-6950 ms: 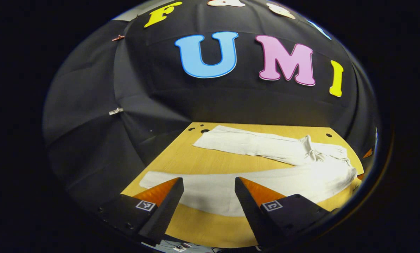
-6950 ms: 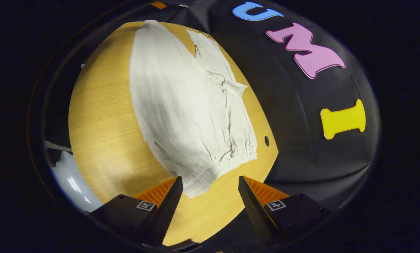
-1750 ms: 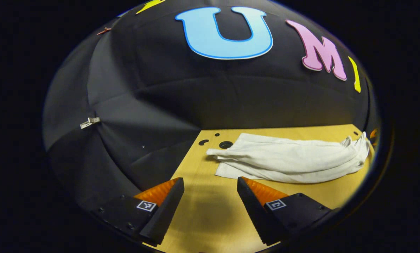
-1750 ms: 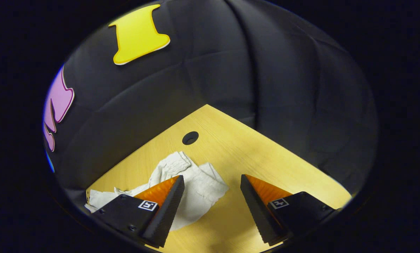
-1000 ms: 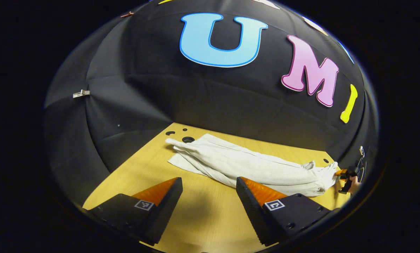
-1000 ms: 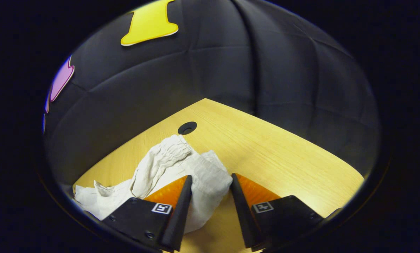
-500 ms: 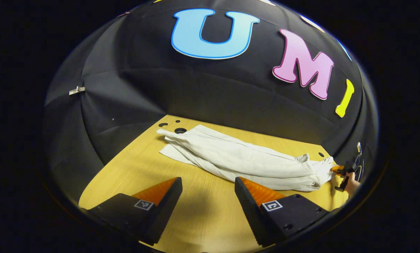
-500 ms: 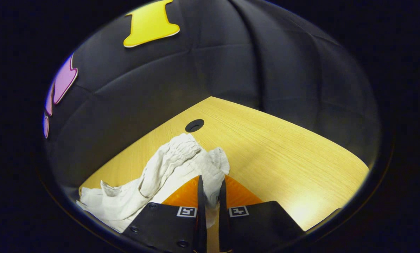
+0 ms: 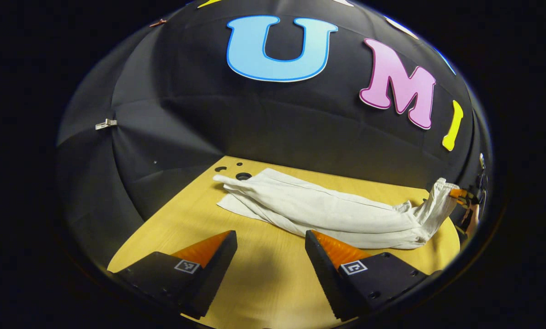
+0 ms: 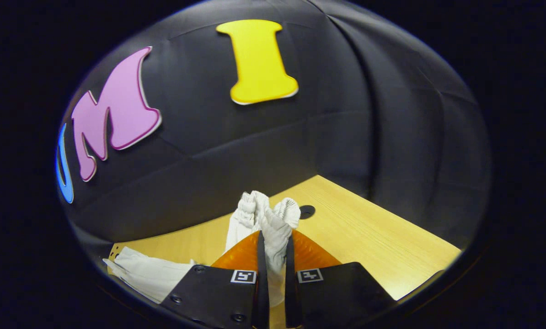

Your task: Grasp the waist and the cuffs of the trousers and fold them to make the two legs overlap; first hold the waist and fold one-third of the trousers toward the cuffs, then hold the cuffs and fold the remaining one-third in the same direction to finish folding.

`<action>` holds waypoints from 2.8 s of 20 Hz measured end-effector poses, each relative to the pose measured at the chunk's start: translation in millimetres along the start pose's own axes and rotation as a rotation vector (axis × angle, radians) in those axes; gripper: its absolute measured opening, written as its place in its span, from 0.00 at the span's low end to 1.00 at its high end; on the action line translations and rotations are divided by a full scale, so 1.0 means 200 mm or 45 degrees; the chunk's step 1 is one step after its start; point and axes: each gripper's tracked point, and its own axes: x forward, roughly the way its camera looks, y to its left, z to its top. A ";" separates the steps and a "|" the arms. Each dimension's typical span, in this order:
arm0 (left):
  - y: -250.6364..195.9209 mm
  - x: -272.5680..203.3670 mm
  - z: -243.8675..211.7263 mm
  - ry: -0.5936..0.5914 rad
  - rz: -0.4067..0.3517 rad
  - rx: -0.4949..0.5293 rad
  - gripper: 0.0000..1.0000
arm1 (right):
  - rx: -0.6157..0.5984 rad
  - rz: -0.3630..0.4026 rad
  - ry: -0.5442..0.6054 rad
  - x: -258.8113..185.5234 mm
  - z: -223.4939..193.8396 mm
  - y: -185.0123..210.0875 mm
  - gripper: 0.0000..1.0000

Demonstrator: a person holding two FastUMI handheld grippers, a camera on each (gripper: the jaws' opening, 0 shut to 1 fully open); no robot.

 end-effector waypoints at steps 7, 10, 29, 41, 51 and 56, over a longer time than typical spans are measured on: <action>0.17 0.15 -0.03 0.010 0.116 -0.080 0.96 | -0.125 0.339 -0.036 -0.15 -0.06 0.72 0.17; 0.20 0.26 0.00 -0.011 0.128 -0.090 0.96 | -0.195 0.431 -0.018 -0.22 -0.23 0.89 0.17; 0.49 1.05 0.18 -0.050 0.071 -0.588 0.95 | -0.397 0.694 0.413 -0.80 -1.08 0.96 0.98; 0.42 1.31 -0.01 0.243 0.118 0.094 0.80 | -0.364 0.560 0.594 -1.07 -1.18 0.70 0.98; 0.29 1.27 -0.06 0.286 0.100 0.058 0.13 | -0.361 0.455 0.553 -1.05 -1.03 0.60 0.98; 0.21 1.20 -0.04 0.288 0.083 -0.019 0.06 | -0.317 0.431 0.525 -1.04 -0.93 0.58 0.98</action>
